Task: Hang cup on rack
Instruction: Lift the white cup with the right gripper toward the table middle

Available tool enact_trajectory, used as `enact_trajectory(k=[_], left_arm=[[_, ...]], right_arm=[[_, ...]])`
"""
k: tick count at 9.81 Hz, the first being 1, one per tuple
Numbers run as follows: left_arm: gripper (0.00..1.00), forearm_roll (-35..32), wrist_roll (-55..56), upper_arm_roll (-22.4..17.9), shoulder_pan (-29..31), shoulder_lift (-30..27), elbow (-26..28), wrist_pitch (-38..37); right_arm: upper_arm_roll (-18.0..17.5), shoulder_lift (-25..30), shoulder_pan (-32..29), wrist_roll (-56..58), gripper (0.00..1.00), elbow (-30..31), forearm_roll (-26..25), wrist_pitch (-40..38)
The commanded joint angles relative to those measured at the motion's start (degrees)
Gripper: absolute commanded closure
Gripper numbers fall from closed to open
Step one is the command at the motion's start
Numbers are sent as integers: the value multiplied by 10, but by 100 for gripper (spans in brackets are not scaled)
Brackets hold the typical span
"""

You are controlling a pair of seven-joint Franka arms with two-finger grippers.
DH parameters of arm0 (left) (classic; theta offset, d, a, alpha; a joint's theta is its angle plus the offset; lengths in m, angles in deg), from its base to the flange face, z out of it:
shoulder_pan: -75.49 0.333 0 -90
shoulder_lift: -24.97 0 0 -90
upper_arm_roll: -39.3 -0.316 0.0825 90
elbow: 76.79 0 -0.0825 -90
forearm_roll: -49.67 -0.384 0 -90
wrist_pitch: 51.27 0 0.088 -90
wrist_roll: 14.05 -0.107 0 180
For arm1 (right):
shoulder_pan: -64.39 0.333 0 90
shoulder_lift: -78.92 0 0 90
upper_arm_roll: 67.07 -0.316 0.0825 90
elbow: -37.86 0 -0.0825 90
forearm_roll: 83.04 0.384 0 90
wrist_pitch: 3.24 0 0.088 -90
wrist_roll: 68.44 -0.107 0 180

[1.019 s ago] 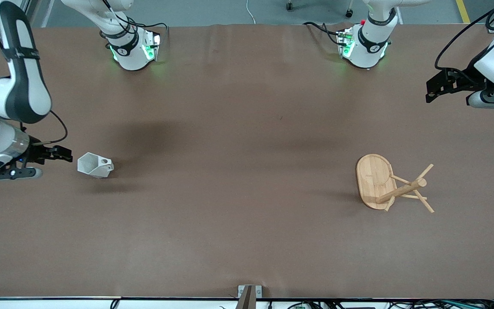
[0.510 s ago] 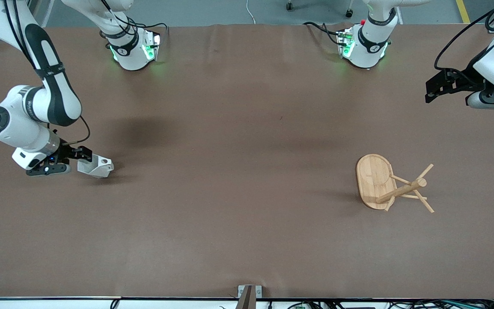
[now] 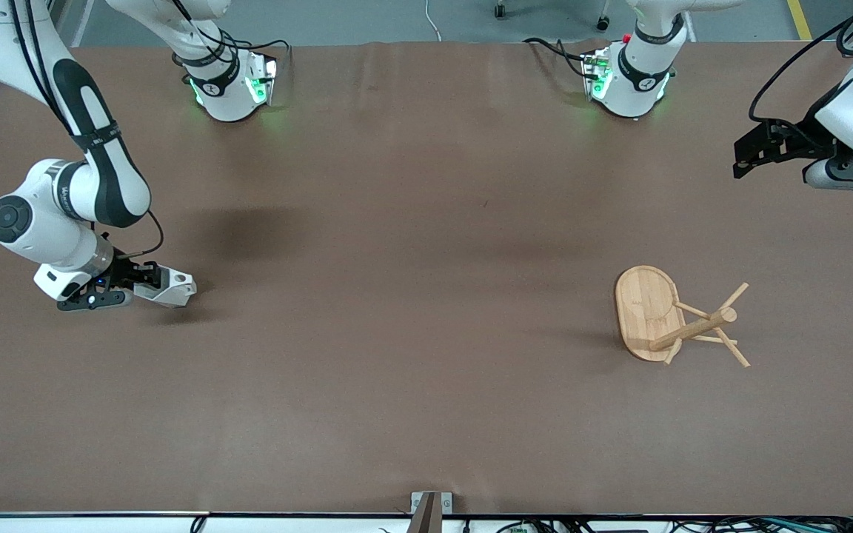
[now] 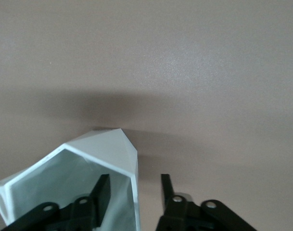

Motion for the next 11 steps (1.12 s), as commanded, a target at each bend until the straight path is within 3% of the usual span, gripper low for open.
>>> enact_trajectory(k=[1, 4, 5, 7, 9, 11], left_arm=[[0, 4, 1, 1, 0, 12, 3, -7], [0, 10, 2, 4, -3, 23, 2, 4], [0, 10, 3, 5, -5, 25, 2, 8], [0, 10, 3, 7, -9, 33, 2, 14], [0, 11, 3, 7, -18, 36, 3, 17], [0, 12, 3, 11, -39, 39, 3, 22]], right_arm=[[-4, -9, -3, 5, 97, -13, 26, 3], [-4, -9, 0, 5, 100, -22, 28, -6], [-4, -6, 0, 17, 100, -51, 28, -58], [-14, 5, 1, 23, 100, -174, 41, -246], [-21, 4, 3, 24, 100, -275, 132, -361], [-42, 4, 20, 26, 99, -282, 208, -387]])
